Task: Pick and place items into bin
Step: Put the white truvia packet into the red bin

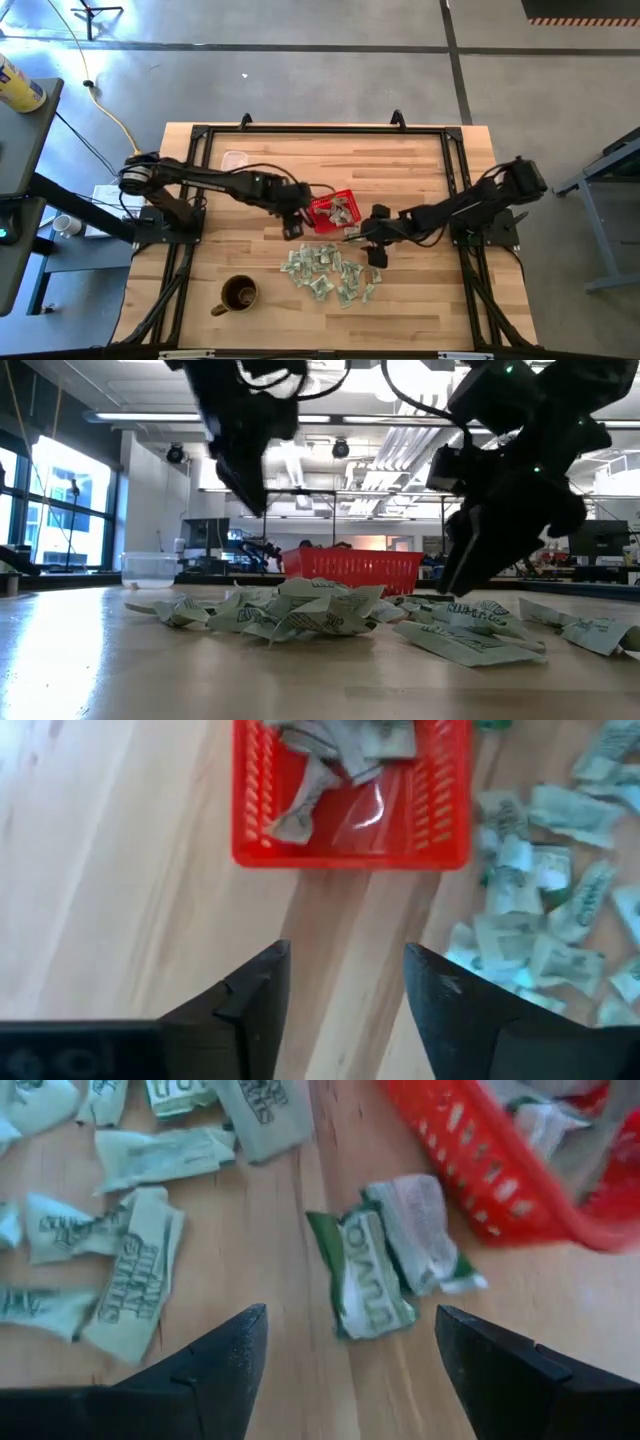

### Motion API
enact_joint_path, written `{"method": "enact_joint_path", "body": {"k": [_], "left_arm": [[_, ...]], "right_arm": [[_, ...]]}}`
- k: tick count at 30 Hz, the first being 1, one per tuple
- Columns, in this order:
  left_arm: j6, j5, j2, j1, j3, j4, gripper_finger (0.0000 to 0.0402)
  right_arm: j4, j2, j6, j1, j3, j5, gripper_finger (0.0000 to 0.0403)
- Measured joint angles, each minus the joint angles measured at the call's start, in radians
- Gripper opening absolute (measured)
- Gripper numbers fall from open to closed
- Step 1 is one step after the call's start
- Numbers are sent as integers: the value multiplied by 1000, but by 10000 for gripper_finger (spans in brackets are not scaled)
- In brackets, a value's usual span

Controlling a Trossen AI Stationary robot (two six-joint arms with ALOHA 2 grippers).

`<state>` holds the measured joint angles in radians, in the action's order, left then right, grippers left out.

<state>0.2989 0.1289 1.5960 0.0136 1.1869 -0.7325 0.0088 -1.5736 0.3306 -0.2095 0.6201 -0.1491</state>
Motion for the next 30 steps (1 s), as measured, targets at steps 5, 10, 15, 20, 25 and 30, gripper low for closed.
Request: {"method": "enact_joint_path", "body": {"k": [5,10,15,20,25,30], "left_arm": [[17,9,2,38,-11,-15,200],[21,19,2,40,-9,-45,188],[21,25,2,39,-9,-72,184],[21,36,2,39,-9,-71,184],[21,43,2,39,-9,-71,184],[35,37,2,47,-11,-60,184]], "right_arm": [[57,-69,94,13,3,29,230],[107,-104,154,12,4,-26,179],[57,-104,266,25,37,-41,102],[-114,-88,274,11,109,77,13],[-302,8,277,-18,135,134,10],[-345,198,297,4,136,-40,13]]}}
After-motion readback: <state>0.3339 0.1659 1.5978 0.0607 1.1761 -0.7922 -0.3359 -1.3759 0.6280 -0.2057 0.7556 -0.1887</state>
